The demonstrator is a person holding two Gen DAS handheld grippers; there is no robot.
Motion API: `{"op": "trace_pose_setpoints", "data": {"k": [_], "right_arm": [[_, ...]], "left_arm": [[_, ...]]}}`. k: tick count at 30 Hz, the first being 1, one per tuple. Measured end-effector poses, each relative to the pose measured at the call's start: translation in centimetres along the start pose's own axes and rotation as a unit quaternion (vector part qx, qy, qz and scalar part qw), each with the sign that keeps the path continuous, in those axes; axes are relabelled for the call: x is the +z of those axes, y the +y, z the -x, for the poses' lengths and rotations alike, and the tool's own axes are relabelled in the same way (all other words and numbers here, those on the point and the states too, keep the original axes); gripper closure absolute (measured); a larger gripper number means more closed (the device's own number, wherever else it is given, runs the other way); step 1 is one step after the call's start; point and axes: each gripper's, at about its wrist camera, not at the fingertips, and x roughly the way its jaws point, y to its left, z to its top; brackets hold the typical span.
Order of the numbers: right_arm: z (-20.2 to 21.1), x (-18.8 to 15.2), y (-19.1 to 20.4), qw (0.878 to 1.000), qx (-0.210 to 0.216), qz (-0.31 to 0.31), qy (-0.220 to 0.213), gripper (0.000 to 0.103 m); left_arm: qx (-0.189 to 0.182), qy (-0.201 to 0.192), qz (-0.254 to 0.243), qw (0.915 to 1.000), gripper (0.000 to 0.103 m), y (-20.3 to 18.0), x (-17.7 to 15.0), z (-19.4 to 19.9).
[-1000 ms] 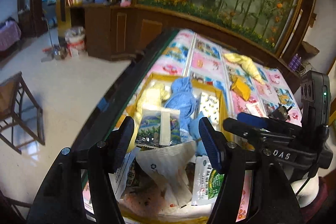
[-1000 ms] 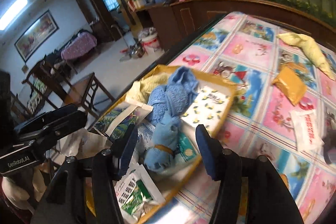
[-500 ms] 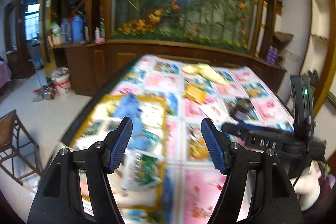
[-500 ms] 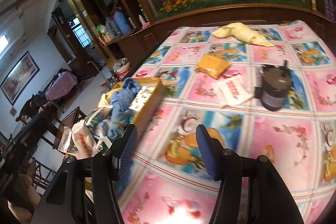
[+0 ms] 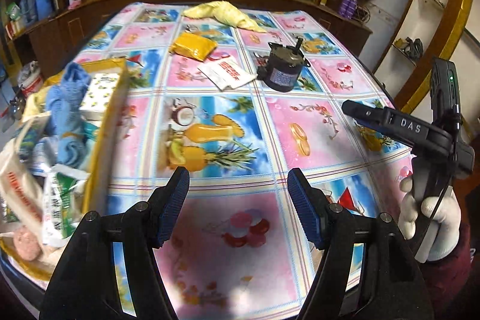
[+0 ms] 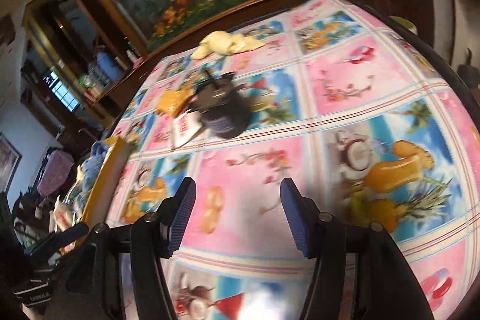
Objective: Organize soft objects
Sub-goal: 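Move both grippers back over the table toward the remaining packets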
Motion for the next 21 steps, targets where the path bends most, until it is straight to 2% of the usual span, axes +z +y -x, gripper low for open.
{"op": "trace_pose_setpoints", "data": {"k": [7,12,15,17,21], "right_arm": [[-2.2,2.2,-4.1,0.998,-0.004,-0.068,-0.004,0.044],[-3.6,2.2,-4.9,0.997,0.004,-0.077,0.007,0.044],[-3.5,2.3,-4.5,0.998,-0.003,-0.059,0.005,0.044],[-3.5,2.3,-4.5,0.998,-0.005,-0.056,0.005,0.043],[-3.6,2.1,-4.1,0.999,-0.015,-0.043,0.003,0.041]], "left_arm": [[-0.007,0.034,0.016,0.9993,0.034,-0.1,1.4,-4.3],[0.003,0.055,0.025,0.9982,0.034,0.0,2.0,-7.5],[0.034,0.042,0.021,0.9983,0.034,0.1,2.0,-8.0],[0.04,0.035,0.016,0.9985,0.034,0.1,1.9,-8.2],[0.063,0.019,-0.008,0.9978,0.022,-0.4,1.4,-8.8]]}}
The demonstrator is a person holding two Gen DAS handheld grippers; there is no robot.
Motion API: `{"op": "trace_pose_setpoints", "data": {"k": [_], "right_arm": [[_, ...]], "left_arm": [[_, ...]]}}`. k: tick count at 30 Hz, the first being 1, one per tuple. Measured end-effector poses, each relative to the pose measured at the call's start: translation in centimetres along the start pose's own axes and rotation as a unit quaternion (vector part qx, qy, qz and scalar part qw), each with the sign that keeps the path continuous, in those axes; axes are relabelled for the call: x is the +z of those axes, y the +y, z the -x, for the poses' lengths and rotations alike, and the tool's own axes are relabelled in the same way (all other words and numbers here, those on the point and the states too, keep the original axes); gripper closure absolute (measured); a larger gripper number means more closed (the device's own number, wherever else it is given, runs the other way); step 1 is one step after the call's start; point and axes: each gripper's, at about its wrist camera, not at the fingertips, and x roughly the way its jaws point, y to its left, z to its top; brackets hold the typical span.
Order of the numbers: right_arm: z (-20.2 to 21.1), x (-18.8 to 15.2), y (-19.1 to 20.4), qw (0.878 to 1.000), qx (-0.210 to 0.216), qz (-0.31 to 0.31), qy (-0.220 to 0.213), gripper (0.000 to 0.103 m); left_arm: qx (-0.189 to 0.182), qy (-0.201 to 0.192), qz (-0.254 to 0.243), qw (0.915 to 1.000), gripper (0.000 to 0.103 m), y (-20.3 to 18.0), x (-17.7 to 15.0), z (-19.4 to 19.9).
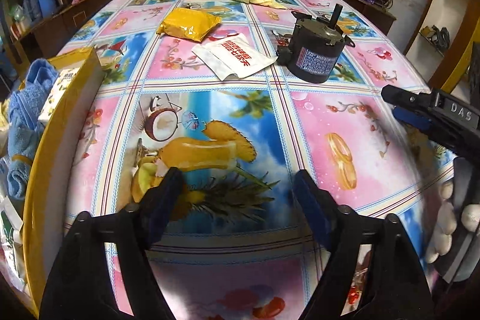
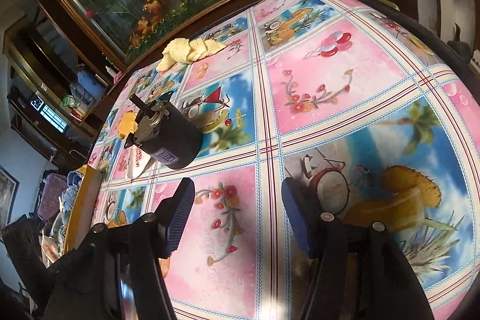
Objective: Organize soft objects
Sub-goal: 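Move both grippers back over the table toward the remaining packets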
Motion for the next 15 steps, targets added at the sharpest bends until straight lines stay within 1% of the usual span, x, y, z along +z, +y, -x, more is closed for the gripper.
{"op": "trace_pose_setpoints", "data": {"k": [1,2,3,4,8,12,13,15], "right_arm": [[0.0,0.0,0.1,1.0,-0.002,0.004,0.0,0.04],[-0.1,0.0,0.3,1.0,-0.004,0.008,0.0,0.038],[-0.1,-0.1,0.4,1.0,-0.004,0.011,-0.001,0.037],[-0.1,-0.1,0.5,1.0,-0.005,0.014,0.0,0.036],[-0.1,-0.2,0.7,1.0,-0.008,0.022,-0.001,0.033],[0.0,-0.2,0.3,1.0,0.008,0.012,-0.005,0.029],[0.1,-0.2,0.0,1.0,0.02,0.003,-0.008,0.028],[0.3,-0.3,-1.0,0.998,0.053,-0.028,-0.019,0.022]], "left_arm": [[0.009,-0.006,-0.008,0.9999,0.021,-0.3,-0.2,-0.1],[0.013,-0.005,-0.013,0.9998,0.017,-0.5,-0.1,-0.2],[0.012,-0.002,-0.012,0.9999,0.014,-0.6,-0.1,-0.4],[0.012,-0.002,-0.01,0.9999,0.013,-0.5,0.0,-0.5],[0.027,0.004,0.001,0.9996,0.001,-0.2,0.2,-0.9],[0.032,0.005,0.006,0.9995,0.0,0.0,0.1,-0.8],[0.032,0.005,0.005,0.9995,0.0,0.0,0.1,-0.8],[0.032,0.005,0.005,0.9995,0.0,0.0,0.1,-0.8]]}}
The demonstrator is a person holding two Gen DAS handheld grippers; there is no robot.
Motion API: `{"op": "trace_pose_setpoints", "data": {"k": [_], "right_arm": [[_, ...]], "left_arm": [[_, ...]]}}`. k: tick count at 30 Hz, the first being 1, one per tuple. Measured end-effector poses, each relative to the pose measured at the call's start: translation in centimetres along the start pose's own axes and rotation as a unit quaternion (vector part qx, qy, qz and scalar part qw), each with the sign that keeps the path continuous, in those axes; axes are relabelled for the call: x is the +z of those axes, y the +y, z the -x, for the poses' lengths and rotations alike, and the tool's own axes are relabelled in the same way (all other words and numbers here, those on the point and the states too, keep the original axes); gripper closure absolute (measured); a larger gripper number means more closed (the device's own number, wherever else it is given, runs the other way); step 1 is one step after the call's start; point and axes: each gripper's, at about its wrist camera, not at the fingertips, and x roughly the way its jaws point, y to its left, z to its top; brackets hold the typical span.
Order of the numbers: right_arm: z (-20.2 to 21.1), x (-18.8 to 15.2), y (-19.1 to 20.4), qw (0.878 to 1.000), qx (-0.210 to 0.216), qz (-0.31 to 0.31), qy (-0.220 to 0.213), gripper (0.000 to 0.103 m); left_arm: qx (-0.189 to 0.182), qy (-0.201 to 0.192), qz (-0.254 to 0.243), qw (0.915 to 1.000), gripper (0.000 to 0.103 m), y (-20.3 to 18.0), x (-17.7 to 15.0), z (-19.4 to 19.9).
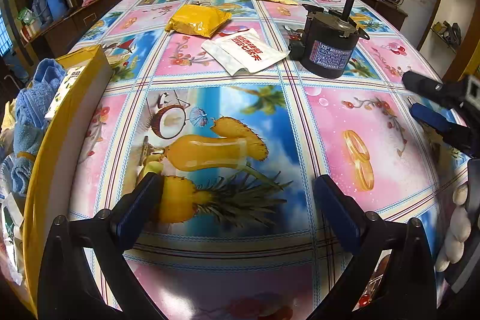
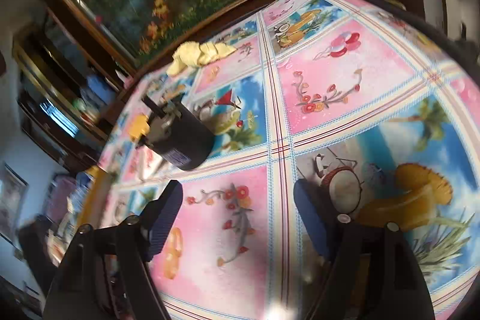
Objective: Organize soft objects
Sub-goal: 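Move both grippers back over the table toward the remaining packets, then grasp yellow padded envelope with left gripper while right gripper moves toward white pouch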
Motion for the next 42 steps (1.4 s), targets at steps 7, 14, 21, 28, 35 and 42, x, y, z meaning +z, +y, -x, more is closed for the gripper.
{"op": "trace_pose_setpoints", "data": {"k": [7,14,21,28,35,42], "right_arm": [[-0.7,1.3,0.8,0.999,-0.016,-0.007,0.042,0.02],[-2.3,3.3,2.7,1.0,-0.02,-0.002,-0.002,0.02],[-2.8,2.7,1.7,1.0,-0.018,-0.01,0.008,0.02],[-3.1,2.7,2.3,1.0,-0.005,-0.001,0.016,0.02],[-3.3,2.5,2.4,1.0,-0.003,-0.001,0.023,0.02],[-3.3,2.2,3.3,0.999,-0.017,0.025,0.018,0.02]], "left_arm": [[-0.028,0.017,-0.036,0.9988,0.0,-0.8,-0.3,0.3],[-0.061,-0.008,-0.022,0.9979,0.015,2.0,5.5,3.7],[-0.056,-0.011,0.098,0.9936,0.015,8.4,14.4,-3.8],[-0.022,-0.004,0.122,0.9922,0.015,7.9,17.4,-9.4],[0.062,0.016,0.092,0.9938,0.017,5.7,17.9,-12.1],[-0.027,0.023,0.148,0.9883,0.067,8.6,17.1,-10.0]]}}
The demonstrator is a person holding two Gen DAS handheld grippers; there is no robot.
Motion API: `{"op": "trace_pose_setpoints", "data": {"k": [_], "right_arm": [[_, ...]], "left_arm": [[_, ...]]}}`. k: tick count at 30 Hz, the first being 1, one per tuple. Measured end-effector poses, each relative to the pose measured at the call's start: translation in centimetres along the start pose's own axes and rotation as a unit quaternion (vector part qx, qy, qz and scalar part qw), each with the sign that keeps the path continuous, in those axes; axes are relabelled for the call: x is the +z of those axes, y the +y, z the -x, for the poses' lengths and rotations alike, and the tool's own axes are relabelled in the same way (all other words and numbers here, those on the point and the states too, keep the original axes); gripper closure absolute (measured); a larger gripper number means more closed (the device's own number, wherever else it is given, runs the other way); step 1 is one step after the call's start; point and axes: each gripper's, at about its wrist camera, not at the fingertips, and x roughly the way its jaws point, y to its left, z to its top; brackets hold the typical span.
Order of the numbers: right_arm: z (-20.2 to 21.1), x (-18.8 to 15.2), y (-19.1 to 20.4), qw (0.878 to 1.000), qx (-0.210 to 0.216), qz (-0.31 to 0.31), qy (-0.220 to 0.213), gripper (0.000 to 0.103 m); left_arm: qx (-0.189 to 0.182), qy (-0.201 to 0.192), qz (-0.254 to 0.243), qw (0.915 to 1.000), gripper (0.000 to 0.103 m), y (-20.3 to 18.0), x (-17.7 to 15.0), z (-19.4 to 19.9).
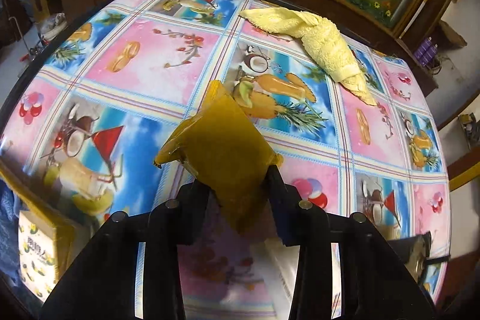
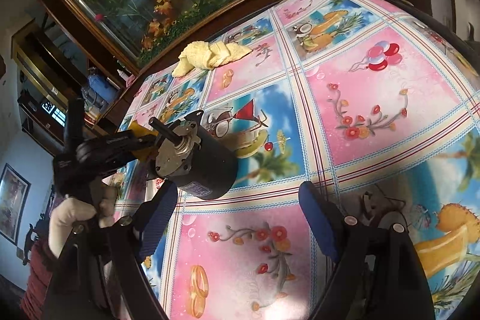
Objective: Organize soft objects
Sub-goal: 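Grasp yellow padded envelope with left gripper while right gripper moves toward white pouch, then grasp white red-lettered pouch with right gripper while left gripper carries envelope to tray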
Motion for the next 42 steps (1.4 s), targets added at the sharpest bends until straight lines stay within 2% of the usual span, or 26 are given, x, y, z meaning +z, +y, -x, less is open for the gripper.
{"op": "trace_pose_setpoints", "data": {"k": [4,7,11,13,16,19,24,30,34,38,42], "right_arm": [[0.1,-0.1,0.7,1.0,-0.013,0.023,-0.007,0.02],[0.5,-0.1,1.2,0.999,-0.013,0.04,-0.021,0.02],[2.0,-0.8,3.8,0.992,0.002,0.108,-0.059,0.02],[3.2,-1.5,6.0,0.987,0.013,0.147,-0.07,0.02],[3.8,-2.4,9.7,0.98,0.078,0.178,-0.031,0.02],[1.6,-3.1,14.3,0.967,0.116,0.223,0.039,0.02],[-4.9,-2.4,18.9,0.957,0.03,0.275,0.09,0.02],[-11.0,-0.1,19.2,0.953,-0.08,0.268,0.119,0.02],[-13.2,-0.2,18.4,0.943,-0.144,0.27,0.134,0.02],[-14.0,-0.5,18.2,0.931,-0.18,0.287,0.138,0.019],[-14.5,-0.6,18.5,0.925,-0.177,0.302,0.151,0.02]], "left_arm": [[-0.03,-0.002,0.012,0.9995,0.067,1.4,-1.3,2.8],[-0.061,-0.014,0.013,0.9979,0.067,1.9,-3.1,6.5],[-0.12,-0.035,0.011,0.9921,0.067,3.2,-6.7,12.5],[-0.136,-0.05,0.002,0.9895,0.067,4.0,-8.8,15.4],[-0.134,-0.077,-0.025,0.9877,0.067,5.3,-12.1,19.2],[-0.123,-0.103,-0.036,0.9864,0.067,7.1,-14.6,21.4],[-0.118,-0.122,-0.022,0.9854,0.067,10.8,-17.8,23.1],[-0.103,-0.126,-0.004,0.9866,0.067,15.5,-19.2,23.3],[-0.1,-0.124,0.013,0.9871,0.067,17.7,-19.5,22.7],[-0.106,-0.12,0.027,0.9868,0.067,18.8,-19.8,22.1],[-0.111,-0.12,0.03,0.9861,0.067,18.5,-19.9,21.8]]}}
